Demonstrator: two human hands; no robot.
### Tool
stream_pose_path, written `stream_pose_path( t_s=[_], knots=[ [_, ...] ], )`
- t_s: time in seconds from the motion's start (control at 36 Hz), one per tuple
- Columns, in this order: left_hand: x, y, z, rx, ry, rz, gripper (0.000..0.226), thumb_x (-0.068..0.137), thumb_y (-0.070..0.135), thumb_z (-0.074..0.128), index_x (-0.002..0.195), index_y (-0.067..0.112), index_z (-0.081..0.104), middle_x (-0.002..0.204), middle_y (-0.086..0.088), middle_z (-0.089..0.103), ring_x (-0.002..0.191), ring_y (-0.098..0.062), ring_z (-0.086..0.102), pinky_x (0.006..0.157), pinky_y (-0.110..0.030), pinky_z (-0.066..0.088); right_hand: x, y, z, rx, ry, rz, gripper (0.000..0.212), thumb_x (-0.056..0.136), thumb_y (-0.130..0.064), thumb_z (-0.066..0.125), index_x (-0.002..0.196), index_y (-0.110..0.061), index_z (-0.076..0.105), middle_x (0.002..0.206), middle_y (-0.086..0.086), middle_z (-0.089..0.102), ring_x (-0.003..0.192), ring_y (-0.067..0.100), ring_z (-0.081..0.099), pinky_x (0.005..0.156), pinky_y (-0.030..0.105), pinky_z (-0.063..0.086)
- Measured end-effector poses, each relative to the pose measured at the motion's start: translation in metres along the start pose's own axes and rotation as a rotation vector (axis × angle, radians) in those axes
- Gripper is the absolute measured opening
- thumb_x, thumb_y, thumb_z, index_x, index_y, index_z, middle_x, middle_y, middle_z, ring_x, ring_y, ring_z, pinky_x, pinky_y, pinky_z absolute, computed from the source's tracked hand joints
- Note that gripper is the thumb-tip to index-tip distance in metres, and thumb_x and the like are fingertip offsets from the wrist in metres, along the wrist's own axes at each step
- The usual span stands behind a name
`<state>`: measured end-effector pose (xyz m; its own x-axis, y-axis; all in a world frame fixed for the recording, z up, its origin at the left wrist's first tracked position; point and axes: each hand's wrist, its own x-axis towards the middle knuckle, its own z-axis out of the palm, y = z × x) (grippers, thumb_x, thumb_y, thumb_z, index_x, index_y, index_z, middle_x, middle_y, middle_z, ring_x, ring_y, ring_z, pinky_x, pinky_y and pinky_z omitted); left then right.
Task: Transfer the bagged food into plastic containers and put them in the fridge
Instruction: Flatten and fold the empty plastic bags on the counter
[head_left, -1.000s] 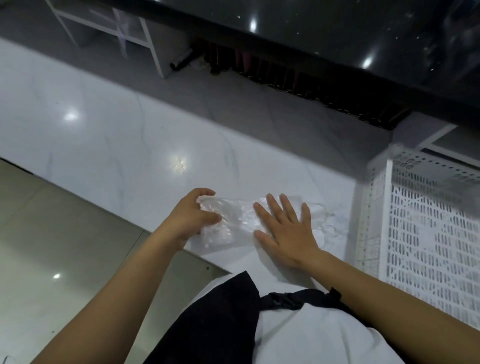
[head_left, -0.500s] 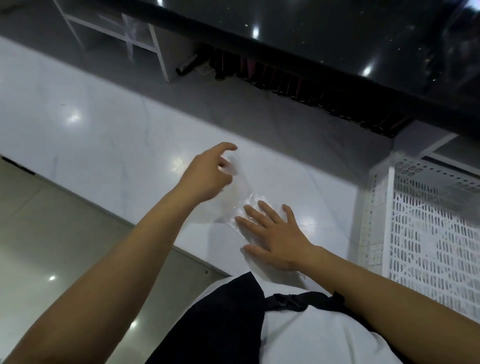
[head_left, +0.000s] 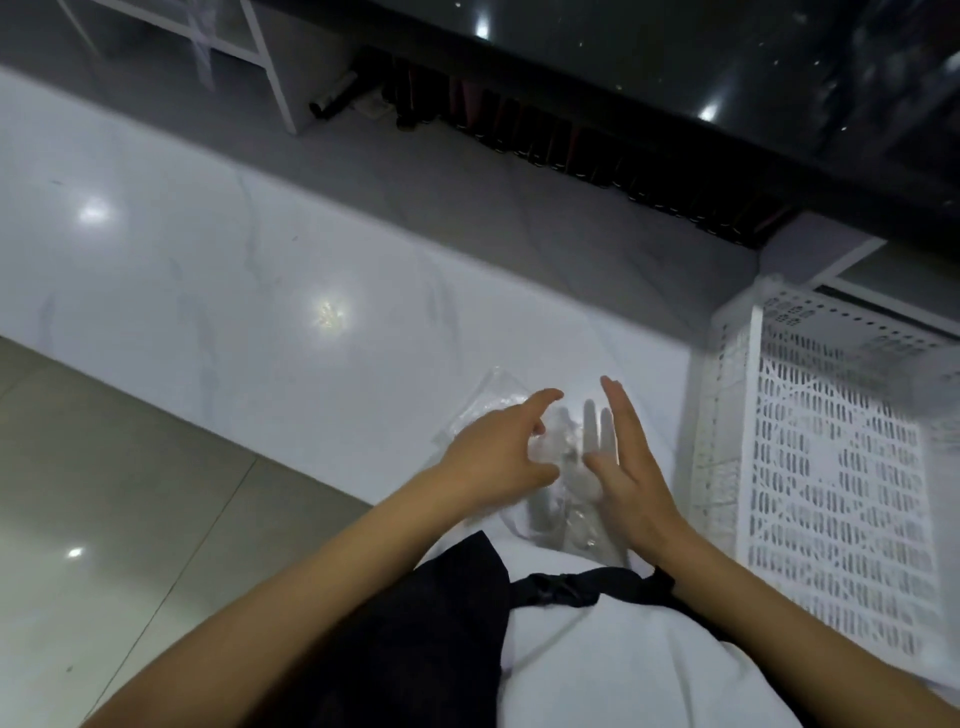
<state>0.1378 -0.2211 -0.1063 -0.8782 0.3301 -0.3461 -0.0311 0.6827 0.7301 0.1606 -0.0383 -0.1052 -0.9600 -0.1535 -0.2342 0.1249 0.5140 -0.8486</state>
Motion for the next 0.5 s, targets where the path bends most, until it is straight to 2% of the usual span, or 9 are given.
stream_pose_path(
  t_s=[0.06, 0.11, 0.17, 0.22, 0.31, 0.36, 0.42, 0.47, 0.5],
  knots=[
    [0.002, -0.003, 0.007, -0.113, -0.021, -0.012, 0.075, 0.088, 0.04, 0.07, 0.152, 0.04, 0.031, 0.127, 0.01, 0.059, 0.099, -0.005, 0.06, 0.089, -0.026, 0.05, -0.001, 0.001, 0.0, -0.095, 0.011, -0.068, 0.066, 0.094, -0.035, 0.041, 0.155, -0.04, 0.016, 0.167, -0.014, 0.005, 0.151, -0.001, 0.002, 0.125, 0.038, 0.008],
    [0.005, -0.006, 0.008, -0.298, 0.017, -0.063, 0.057, 0.095, 0.03, 0.062, 0.147, 0.038, 0.04, 0.12, 0.01, 0.062, 0.099, -0.004, 0.063, 0.089, -0.021, 0.05, -0.003, 0.005, 0.004, -0.364, -0.016, -0.158, 0.061, 0.099, -0.048, 0.032, 0.156, -0.039, 0.012, 0.167, -0.013, -0.001, 0.152, 0.003, -0.005, 0.123, 0.036, 0.001],
    [0.008, -0.009, 0.005, -0.49, 0.078, -0.156, 0.049, 0.098, 0.013, 0.053, 0.142, 0.034, 0.047, 0.113, 0.003, 0.066, 0.098, -0.012, 0.068, 0.09, -0.028, 0.056, -0.003, 0.012, 0.01, -0.631, -0.082, -0.227, 0.062, 0.099, -0.057, 0.018, 0.157, -0.04, 0.005, 0.167, -0.014, -0.007, 0.152, 0.006, -0.014, 0.121, 0.039, -0.007],
    [0.011, -0.008, -0.001, -0.702, 0.118, -0.261, 0.05, 0.097, 0.0, 0.046, 0.139, 0.027, 0.05, 0.107, -0.006, 0.07, 0.092, -0.022, 0.072, 0.081, -0.031, 0.061, -0.001, 0.019, 0.016, -0.782, -0.165, -0.248, 0.065, 0.098, -0.061, 0.011, 0.158, -0.039, 0.0, 0.166, -0.014, -0.01, 0.152, 0.01, -0.016, 0.121, 0.045, -0.007],
    [0.012, -0.008, -0.006, -0.813, 0.205, -0.308, 0.046, 0.097, -0.002, 0.043, 0.135, 0.023, 0.053, 0.104, -0.008, 0.071, 0.08, -0.018, 0.074, 0.074, -0.031, 0.063, 0.003, 0.034, 0.02, -0.907, -0.232, -0.237, 0.068, 0.097, -0.063, 0.008, 0.158, -0.035, -0.005, 0.165, -0.014, -0.013, 0.153, 0.016, -0.014, 0.121, 0.054, -0.003],
    [0.01, -0.012, -0.006, -0.563, 0.344, -0.174, 0.042, 0.098, 0.003, 0.047, 0.132, 0.024, 0.057, 0.108, -0.001, 0.07, 0.083, -0.012, 0.071, 0.08, -0.027, 0.06, 0.003, 0.042, 0.022, -0.948, -0.214, -0.252, 0.068, 0.1, -0.062, 0.01, 0.16, -0.031, -0.002, 0.167, -0.01, -0.008, 0.154, 0.019, -0.01, 0.12, 0.057, -0.002],
    [0.008, -0.019, -0.002, -0.168, 0.459, 0.04, 0.042, 0.1, 0.008, 0.048, 0.138, 0.023, 0.055, 0.128, 0.001, 0.065, 0.112, -0.013, 0.063, 0.1, -0.026, 0.048, 0.002, 0.046, 0.024, -0.964, -0.188, -0.247, 0.068, 0.1, -0.063, 0.008, 0.16, -0.031, -0.001, 0.168, -0.009, -0.005, 0.155, 0.02, -0.008, 0.119, 0.059, -0.004],
    [0.011, -0.027, 0.006, 0.24, 0.397, 0.183, 0.048, 0.105, 0.019, 0.044, 0.152, 0.02, 0.04, 0.157, -0.004, 0.042, 0.146, -0.022, 0.035, 0.119, -0.031, 0.026, 0.002, 0.049, 0.026, -0.977, -0.165, -0.234, 0.068, 0.1, -0.063, 0.008, 0.16, -0.032, -0.003, 0.168, -0.01, -0.006, 0.154, 0.021, -0.01, 0.118, 0.059, -0.007],
    [0.013, -0.031, 0.013, 0.411, 0.318, 0.198, 0.052, 0.108, 0.028, 0.037, 0.159, 0.02, 0.027, 0.166, -0.004, 0.024, 0.154, -0.024, 0.017, 0.124, -0.035, 0.014, 0.002, 0.05, 0.027, -0.983, -0.158, -0.229, 0.068, 0.101, -0.063, 0.008, 0.16, -0.032, -0.004, 0.168, -0.01, -0.005, 0.154, 0.022, -0.01, 0.117, 0.06, -0.007]
  ],
)
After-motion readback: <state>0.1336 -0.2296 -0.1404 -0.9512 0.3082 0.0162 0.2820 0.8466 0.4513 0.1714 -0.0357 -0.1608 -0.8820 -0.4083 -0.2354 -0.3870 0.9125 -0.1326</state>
